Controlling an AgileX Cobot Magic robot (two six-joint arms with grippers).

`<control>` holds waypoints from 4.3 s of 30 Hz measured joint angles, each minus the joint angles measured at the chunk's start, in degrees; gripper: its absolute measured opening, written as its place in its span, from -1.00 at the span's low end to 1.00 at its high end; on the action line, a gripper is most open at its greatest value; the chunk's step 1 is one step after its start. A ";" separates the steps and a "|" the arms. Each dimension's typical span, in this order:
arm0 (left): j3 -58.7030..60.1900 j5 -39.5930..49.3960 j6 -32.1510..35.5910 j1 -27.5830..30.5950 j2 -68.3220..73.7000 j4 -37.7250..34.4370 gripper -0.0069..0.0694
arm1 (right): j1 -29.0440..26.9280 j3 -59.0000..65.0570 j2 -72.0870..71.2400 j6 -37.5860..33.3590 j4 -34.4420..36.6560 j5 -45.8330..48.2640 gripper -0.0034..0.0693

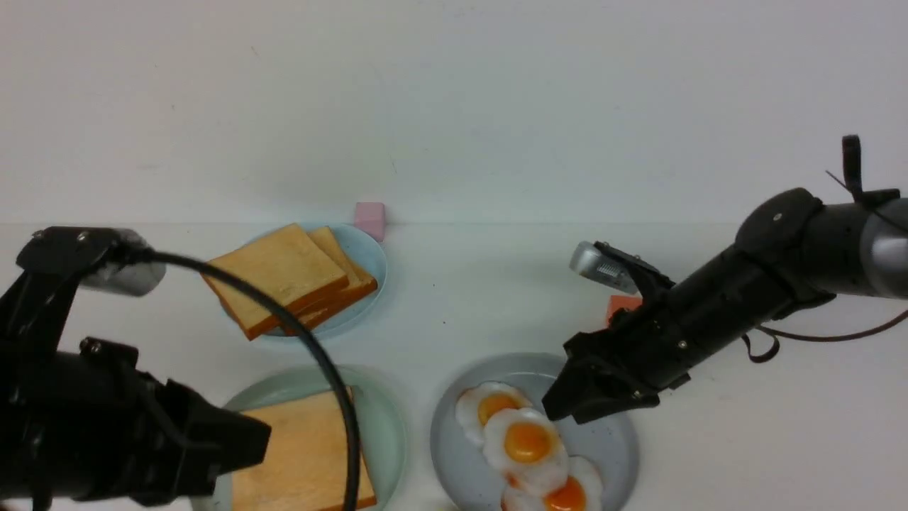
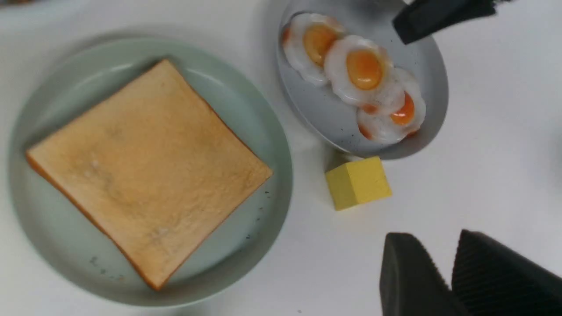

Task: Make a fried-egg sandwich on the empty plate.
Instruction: Use the right arm to grab a fried egg, then use the right arm to place the fried egg on the slice of bread in the middle, then use the left arm to grab a slice of bread

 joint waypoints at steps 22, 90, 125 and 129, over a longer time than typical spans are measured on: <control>0.00 -0.62 -9.26 -12.39 -3.43 8.26 -0.80 | 0.05 -0.10 5.04 -3.93 5.44 0.80 -0.30; -12.81 -7.97 -56.71 5.39 19.75 33.67 -0.69 | 34.98 -5.35 -41.64 32.72 -42.66 4.12 0.68; -28.67 -20.56 -23.73 16.26 58.12 -5.72 -0.36 | 38.33 9.38 -51.06 30.58 -39.46 -2.38 0.67; -28.69 -20.62 -23.36 16.26 58.12 -6.13 -0.70 | 38.33 9.38 -51.06 30.65 -39.39 -2.19 0.66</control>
